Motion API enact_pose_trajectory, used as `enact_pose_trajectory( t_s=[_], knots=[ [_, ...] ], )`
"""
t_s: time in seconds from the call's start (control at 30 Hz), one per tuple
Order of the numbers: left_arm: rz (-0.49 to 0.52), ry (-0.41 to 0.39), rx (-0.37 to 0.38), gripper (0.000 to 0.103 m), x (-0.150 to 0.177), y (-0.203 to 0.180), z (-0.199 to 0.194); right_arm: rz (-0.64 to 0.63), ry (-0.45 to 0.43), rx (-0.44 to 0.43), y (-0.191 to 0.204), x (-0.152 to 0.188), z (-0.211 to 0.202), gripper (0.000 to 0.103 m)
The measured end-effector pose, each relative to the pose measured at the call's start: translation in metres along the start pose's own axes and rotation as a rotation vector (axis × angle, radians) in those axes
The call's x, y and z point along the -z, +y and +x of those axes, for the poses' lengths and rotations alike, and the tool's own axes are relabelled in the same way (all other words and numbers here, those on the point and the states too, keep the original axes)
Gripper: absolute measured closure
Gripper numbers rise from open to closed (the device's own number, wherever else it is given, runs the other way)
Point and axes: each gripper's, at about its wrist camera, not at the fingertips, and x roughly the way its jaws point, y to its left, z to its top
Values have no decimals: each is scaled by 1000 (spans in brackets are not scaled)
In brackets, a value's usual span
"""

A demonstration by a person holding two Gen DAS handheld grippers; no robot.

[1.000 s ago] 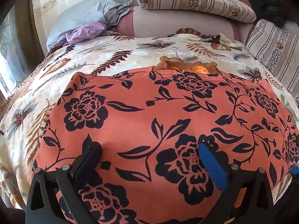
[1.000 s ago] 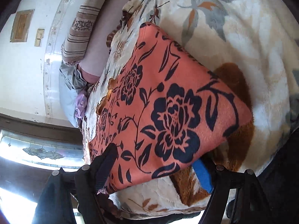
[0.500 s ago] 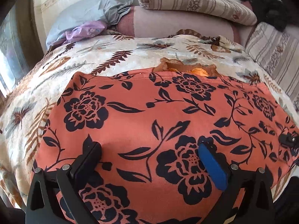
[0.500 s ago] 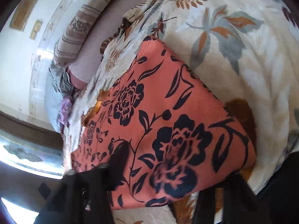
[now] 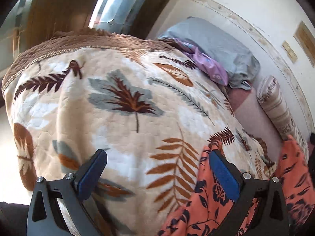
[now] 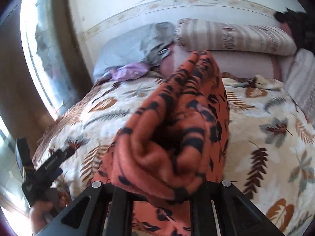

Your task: Fold small clothes

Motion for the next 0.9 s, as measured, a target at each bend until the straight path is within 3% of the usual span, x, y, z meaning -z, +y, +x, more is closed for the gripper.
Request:
enact_pose_trajectory(
  t_s=[0.1, 0.13, 0.17, 0.33, 0.4, 0.47, 0.5, 0.57, 0.8, 0.9],
  knots=[
    [-19, 18, -13, 0, -2, 10, 5, -97, 250, -38, 43, 35, 80, 88],
    [-16, 26, -8, 0, -2, 10, 6, -107, 275, -26, 49, 45, 95, 87],
    [-13, 30, 3, 0, -2, 10, 6, -138, 232, 3, 56, 44, 91, 87],
    [11, 41, 117, 0, -5, 0, 1, -99, 208, -66, 51, 21, 76, 84],
    [24, 54, 170, 0, -4, -7, 0, -113, 218, -111, 54, 29, 78, 72],
    [44, 61, 202, 0, -2, -13, -2, -110, 239, -191, 58, 43, 81, 32],
    [55, 65, 217, 0, -1, -15, -2, -118, 208, -216, 63, 50, 76, 27],
    [83, 87, 233, 0, 2, -19, -3, -97, 160, -228, 59, 61, 64, 27],
    [222, 208, 304, 0, 21, -46, -13, 159, 44, -270, -2, 74, 2, 26],
    [275, 293, 273, 1, 41, -51, -16, 234, 25, -263, -28, 84, -11, 26]
  ],
)
